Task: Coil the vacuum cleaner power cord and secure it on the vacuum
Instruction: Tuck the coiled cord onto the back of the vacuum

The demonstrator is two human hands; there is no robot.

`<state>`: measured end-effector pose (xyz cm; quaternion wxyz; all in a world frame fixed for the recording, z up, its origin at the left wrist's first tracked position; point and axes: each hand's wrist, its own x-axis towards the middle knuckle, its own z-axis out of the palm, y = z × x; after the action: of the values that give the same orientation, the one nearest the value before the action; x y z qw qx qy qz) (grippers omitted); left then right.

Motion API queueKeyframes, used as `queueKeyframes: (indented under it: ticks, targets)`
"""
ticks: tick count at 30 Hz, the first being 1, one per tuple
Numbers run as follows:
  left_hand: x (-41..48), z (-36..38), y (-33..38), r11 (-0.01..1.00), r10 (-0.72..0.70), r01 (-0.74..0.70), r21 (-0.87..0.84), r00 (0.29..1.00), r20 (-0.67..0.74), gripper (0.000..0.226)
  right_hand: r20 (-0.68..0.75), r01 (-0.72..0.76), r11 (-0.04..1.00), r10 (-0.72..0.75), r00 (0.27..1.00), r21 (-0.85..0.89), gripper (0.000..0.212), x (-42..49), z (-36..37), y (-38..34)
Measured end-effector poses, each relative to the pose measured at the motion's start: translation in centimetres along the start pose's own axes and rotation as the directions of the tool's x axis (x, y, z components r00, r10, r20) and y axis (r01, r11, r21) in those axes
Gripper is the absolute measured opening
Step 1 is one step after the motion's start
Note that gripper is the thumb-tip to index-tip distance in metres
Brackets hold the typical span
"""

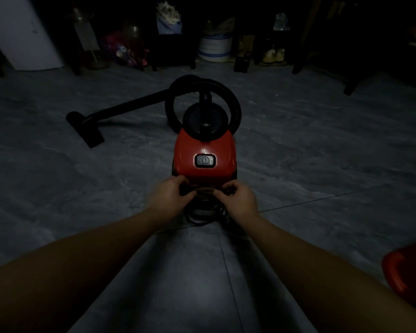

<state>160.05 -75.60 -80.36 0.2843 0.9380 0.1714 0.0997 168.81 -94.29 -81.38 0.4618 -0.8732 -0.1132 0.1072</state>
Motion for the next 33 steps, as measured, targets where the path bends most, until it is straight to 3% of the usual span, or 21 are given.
queueKeyframes:
  ticks: [5, 9, 17, 25, 33]
  targets:
    - [0.2, -0.1, -0.9, 1.0, 0.016, -0.016, 0.005, 0.999, 0.044, 0.02, -0.003, 0.092, 0.995, -0.092, 0.996, -0.046, 0.03, -0.7, -0.5, -0.1]
    - [0.2, 0.0, -1.0, 0.999, 0.054, -0.054, -0.005, 0.998, 0.032, 0.005, 0.104, 0.148, 0.986, -0.14, 0.985, -0.073, 0.02, -0.7, -0.8, -0.3]
    - [-0.1, -0.3, -1.9, 0.999, 0.05, -0.051, -0.001, 0.992, 0.115, 0.024, 0.312, 0.234, 0.947, -0.159, 0.937, -0.221, 0.038, -0.8, -0.4, 0.0]
    - [-0.4, -0.5, -2.0, 1.0, 0.006, -0.003, -0.031, 0.993, 0.114, 0.021, 0.428, 0.303, 0.9, -0.151, 0.891, -0.313, 0.029, -0.6, 0.4, 0.5]
    - [-0.9, -1.0, -2.1, 0.996, -0.005, 0.015, -0.086, 0.993, 0.119, 0.017, 0.422, 0.175, 0.971, -0.091, 0.902, -0.164, 0.027, -1.3, 0.9, 0.2]
